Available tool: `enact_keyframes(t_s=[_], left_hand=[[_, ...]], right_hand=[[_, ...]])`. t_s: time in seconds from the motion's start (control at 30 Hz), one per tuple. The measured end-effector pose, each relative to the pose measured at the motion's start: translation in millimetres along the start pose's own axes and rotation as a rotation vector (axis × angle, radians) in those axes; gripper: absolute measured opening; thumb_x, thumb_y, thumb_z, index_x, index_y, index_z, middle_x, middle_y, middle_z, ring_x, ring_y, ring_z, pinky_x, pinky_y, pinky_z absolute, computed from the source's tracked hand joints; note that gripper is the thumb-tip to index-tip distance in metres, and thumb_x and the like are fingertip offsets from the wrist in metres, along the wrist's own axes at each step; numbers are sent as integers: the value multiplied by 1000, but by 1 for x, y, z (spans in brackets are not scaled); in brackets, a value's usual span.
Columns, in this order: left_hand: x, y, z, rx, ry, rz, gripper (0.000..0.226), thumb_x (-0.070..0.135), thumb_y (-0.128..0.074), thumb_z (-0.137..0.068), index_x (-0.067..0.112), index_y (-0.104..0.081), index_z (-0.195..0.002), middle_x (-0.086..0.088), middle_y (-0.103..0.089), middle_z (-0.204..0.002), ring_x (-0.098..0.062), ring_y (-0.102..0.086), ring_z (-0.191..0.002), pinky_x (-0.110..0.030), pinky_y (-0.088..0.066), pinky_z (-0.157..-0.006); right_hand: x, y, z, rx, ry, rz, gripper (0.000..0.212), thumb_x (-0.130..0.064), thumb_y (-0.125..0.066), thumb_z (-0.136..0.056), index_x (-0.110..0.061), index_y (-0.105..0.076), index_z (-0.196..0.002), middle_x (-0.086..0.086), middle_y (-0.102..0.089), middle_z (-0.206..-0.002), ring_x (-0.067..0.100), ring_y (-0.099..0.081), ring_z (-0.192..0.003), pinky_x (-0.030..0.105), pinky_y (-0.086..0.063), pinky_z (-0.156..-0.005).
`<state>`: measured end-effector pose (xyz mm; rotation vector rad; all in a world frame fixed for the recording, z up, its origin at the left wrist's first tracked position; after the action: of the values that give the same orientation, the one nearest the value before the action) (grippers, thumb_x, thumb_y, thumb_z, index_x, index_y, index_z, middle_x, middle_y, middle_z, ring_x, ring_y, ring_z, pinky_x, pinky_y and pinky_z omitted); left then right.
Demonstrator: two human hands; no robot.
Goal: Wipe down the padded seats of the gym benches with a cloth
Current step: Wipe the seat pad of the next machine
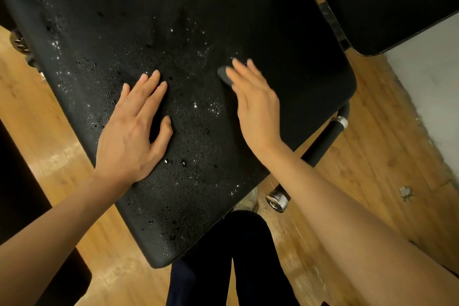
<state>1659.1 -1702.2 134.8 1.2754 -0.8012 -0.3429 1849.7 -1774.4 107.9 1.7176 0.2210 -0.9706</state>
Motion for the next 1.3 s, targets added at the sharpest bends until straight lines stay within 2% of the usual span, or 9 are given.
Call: enact_keyframes(t_s=[0.2, 0.43, 0.63, 0.83, 0.9, 1.0, 1.1, 1.17, 1.3], left_hand=[[-1, 1, -1, -4, -3, -5, 57, 31, -39, -102, 5, -36, -152, -8, -27, -163, -22, -19, -153, -40, -8, -127], [2, 0, -1, -13, -6, -14, 58, 31, -40, -101, 4, -36, -152, -8, -27, -163, -22, -19, -153, -38, -7, -127], [1, 3, -1, -26, -2, 2, 58, 31, -39, -101, 3, -36, -152, -9, -27, -163, -21, -19, -153, -38, -9, -127], [1, 5, -4, -81, -31, 27, 61, 36, -35, -101, 9, -30, -155, -4, -21, -165, -17, -14, -154, -32, -4, -126], [-7, 14, -12, -74, -53, 25, 62, 36, -35, -100, 10, -29, -156, -4, -22, -165, -17, -15, -154, -32, -4, -126], [-34, 32, -37, -29, -46, -8, 62, 35, -35, -100, 7, -32, -154, -7, -25, -164, -21, -18, -153, -31, -3, -126], [-58, 33, -57, -7, -27, 7, 61, 34, -35, -100, 5, -34, -153, -9, -27, -163, -23, -20, -152, -30, -2, -125], [-63, 31, -58, 13, -19, 20, 59, 35, -36, -101, 5, -37, -152, -7, -30, -162, -22, -22, -152, -33, -6, -126], [-60, 31, -56, 33, -22, 28, 57, 34, -39, -100, 5, -41, -150, -6, -33, -161, -21, -24, -151, -35, -10, -126]], right_hand=[[-9, 19, 104, -171, 119, 12, 60, 17, -63, -84, -14, -55, -135, 4, -51, -144, 25, -39, -141, 39, -35, -116], [-24, -24, -15, -52, 70, 59, 43, 1, -61, -92, -9, -58, -133, 6, -53, -143, 26, -39, -141, 47, -39, -112], [-20, 4, 78, -160, 119, -98, 36, -12, -54, -94, -6, -59, -129, 7, -54, -140, 25, -41, -140, 49, -37, -113], [1, -12, -37, 89, -230, -80, 34, -7, -55, -98, -9, -58, -132, 3, -54, -142, 19, -37, -142, 39, -27, -120], [-11, -8, -2, 9, -154, -82, 36, -7, -55, -98, -11, -56, -134, 2, -51, -144, 15, -35, -142, 30, -24, -120], [3, 4, 7, -67, -59, -84, 37, -5, -54, -97, -11, -54, -134, 4, -51, -144, 15, -35, -142, 33, -25, -121], [36, 11, -58, 190, -354, -43, 36, -7, -53, -99, -11, -56, -135, 1, -53, -143, 16, -38, -141, 37, -23, -121], [12, -2, -51, 268, -418, -23, 36, -7, -55, -97, -10, -58, -133, 4, -56, -140, 18, -42, -138, 37, -27, -119], [-47, -27, 8, -83, 65, -47, 34, -5, -55, -94, -3, -60, -128, 10, -58, -136, 22, -47, -135, 35, -32, -118]])
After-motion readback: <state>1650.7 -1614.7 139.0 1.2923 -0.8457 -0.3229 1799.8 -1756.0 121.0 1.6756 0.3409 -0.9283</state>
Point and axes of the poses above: each hand's wrist, its own z-axis away from the middle knuckle, its own y-axis out of the back of the hand, x = y × z, the point moved 7 cm from there along -z, towards the middle knuckle
